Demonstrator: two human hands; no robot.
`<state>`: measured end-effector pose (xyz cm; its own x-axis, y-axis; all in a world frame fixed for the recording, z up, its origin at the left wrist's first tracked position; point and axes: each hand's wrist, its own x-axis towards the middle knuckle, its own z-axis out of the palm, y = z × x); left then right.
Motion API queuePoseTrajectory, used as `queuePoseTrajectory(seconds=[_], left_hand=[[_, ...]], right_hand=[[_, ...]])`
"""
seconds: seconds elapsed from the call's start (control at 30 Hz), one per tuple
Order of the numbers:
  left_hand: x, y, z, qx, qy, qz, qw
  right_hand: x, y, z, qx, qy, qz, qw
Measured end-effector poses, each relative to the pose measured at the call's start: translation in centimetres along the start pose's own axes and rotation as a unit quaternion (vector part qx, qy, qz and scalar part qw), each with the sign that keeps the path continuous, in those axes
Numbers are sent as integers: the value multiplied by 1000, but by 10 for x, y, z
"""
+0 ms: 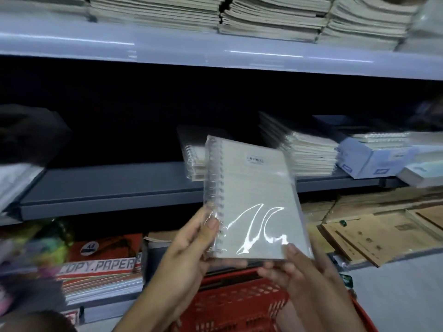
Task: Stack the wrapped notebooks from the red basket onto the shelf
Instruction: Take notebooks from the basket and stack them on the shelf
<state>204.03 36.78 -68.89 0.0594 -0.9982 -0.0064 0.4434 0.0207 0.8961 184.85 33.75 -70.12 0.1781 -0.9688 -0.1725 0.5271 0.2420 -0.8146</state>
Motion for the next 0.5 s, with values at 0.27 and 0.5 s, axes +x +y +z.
queuePoseTrajectory(seconds=[0.27, 0.5], left_hand=[[7, -3, 8, -9, 166, 88, 982], [51, 36, 0, 64, 148, 118, 980]], right_hand=[[30, -2, -1, -60, -36, -55, 996], [89, -24, 34, -125, -69, -104, 984]])
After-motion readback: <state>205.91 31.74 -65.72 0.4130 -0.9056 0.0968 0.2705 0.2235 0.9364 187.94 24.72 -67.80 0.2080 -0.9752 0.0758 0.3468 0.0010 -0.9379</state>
